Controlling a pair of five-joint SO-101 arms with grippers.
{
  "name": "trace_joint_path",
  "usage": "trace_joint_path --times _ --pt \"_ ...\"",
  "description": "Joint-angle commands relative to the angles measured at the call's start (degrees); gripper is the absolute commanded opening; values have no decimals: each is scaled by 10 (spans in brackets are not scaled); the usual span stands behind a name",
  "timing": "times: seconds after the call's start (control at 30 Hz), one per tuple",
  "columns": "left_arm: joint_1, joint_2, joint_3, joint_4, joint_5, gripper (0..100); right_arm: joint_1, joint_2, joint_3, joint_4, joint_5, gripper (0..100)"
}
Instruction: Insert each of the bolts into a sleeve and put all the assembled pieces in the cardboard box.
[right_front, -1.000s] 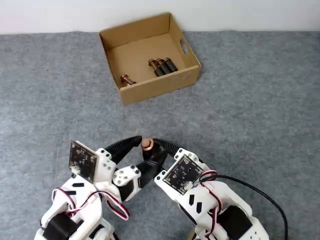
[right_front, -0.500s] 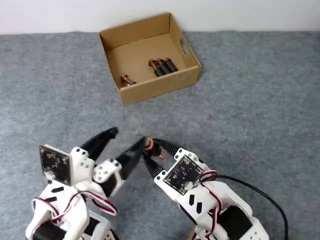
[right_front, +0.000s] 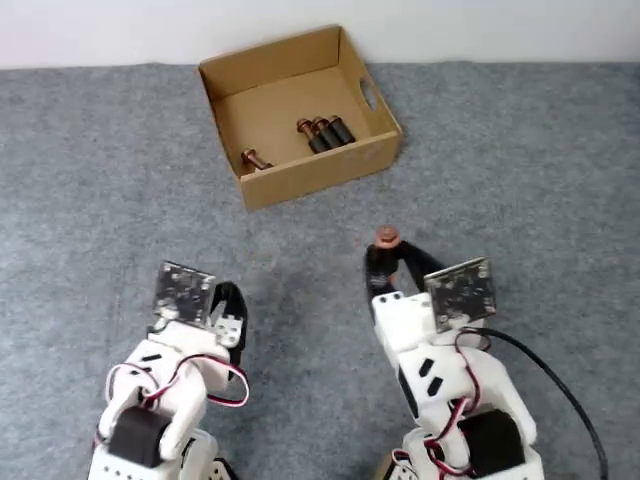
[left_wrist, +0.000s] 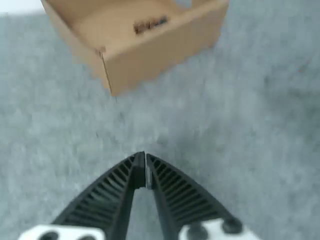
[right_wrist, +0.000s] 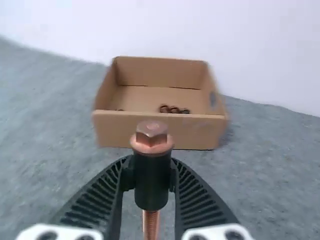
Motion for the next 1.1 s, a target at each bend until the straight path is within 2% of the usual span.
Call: trace_joint_path --times 0.0,0.2,0.43,0.63,0.9,1.07 --pt "-5 1 46 -22 -37 5 18 1 -62 9 -11 8" --pt "-72 2 131 -92 -87 5 41 88 -146 29 -48 8" --pt "-107 3 131 -85 -105 5 56 322 -318 18 -71 8" --pt "-105 4 131 -39 -103 5 56 514 -450 -87 -69 8" --pt "-108 2 131 -19 23 5 56 748 -575 -241 -68 9" --pt "-108 2 131 -19 32 5 44 880 -653 -310 -49 9"
